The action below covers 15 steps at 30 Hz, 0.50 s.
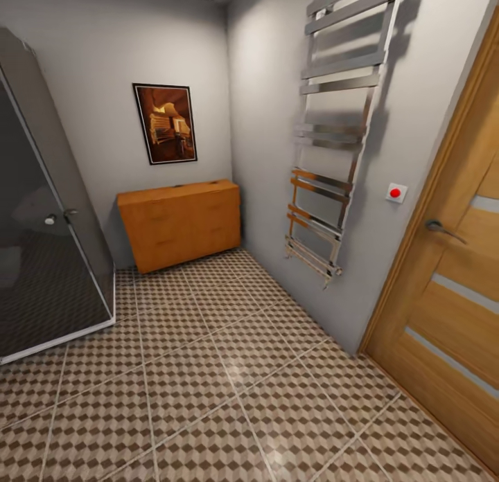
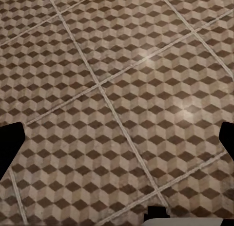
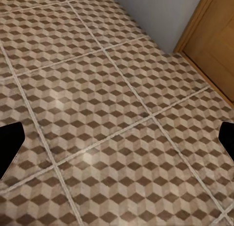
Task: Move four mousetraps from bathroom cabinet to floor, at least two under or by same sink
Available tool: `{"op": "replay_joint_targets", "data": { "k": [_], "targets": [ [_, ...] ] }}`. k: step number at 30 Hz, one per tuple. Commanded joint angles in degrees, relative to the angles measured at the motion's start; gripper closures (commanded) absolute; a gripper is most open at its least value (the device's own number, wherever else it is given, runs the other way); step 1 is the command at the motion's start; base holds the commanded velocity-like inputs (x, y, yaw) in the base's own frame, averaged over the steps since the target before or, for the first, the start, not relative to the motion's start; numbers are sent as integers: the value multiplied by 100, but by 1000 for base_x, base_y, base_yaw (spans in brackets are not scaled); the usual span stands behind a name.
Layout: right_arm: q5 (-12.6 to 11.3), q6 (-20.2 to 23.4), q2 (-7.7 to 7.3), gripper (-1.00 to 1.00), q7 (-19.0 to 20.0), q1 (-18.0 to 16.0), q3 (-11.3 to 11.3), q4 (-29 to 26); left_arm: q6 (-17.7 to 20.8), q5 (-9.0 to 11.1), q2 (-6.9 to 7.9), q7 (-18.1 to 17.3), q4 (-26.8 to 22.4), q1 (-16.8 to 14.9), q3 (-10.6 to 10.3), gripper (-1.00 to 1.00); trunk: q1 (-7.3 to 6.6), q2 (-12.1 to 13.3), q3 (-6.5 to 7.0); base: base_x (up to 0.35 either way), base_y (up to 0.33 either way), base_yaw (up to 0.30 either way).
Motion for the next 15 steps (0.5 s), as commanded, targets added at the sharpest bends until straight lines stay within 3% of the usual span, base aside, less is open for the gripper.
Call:
{"op": "replay_joint_targets", "data": {
  "k": [1, 15],
  "targets": [
    [-58, -16, -3, -100, -4, -3, 51, -1, -32, 44, -3, 8, 23, -12, -50, -100, 4, -11, -12, 94, 82, 257],
    [-58, -16, 24, -100, -4, -3, 51, 0, -32, 44, -3, 10, 23, -9, -50, -100, 4, -11, -39, 94, 52, 245]
  ]
}}
